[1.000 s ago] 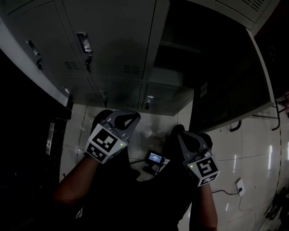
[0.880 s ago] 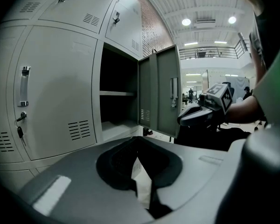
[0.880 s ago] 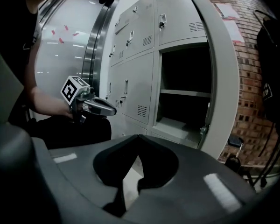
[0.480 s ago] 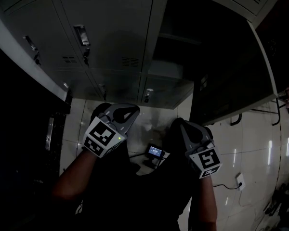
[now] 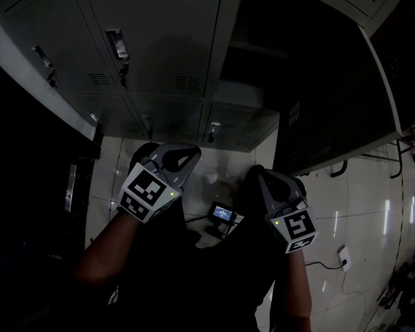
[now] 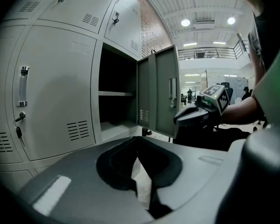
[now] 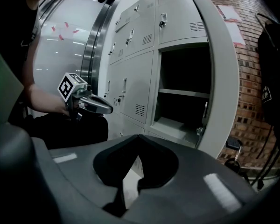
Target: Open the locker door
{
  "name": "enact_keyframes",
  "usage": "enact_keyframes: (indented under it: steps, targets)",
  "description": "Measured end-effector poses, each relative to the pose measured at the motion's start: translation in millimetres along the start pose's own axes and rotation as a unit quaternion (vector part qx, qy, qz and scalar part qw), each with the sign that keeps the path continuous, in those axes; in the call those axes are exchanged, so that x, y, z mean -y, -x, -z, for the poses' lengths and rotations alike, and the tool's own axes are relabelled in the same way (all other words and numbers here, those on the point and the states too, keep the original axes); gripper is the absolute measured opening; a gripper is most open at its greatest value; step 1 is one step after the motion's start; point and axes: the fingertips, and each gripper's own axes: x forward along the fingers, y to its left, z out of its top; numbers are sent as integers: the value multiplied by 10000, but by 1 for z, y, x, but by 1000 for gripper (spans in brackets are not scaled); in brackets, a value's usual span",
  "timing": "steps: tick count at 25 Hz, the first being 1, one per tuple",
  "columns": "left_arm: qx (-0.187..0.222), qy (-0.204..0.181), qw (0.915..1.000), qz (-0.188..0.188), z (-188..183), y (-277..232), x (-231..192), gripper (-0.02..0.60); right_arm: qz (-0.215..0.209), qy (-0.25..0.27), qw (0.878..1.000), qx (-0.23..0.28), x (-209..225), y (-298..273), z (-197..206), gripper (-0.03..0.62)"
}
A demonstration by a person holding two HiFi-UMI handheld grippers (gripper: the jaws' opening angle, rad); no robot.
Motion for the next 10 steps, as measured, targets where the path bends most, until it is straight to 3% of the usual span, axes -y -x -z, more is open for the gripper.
enact_keyframes:
  steps: [10]
  targets:
    - [-7, 10, 10000, 0, 0, -1, 0, 12, -4, 61, 10000, 23, -1, -1, -2, 2]
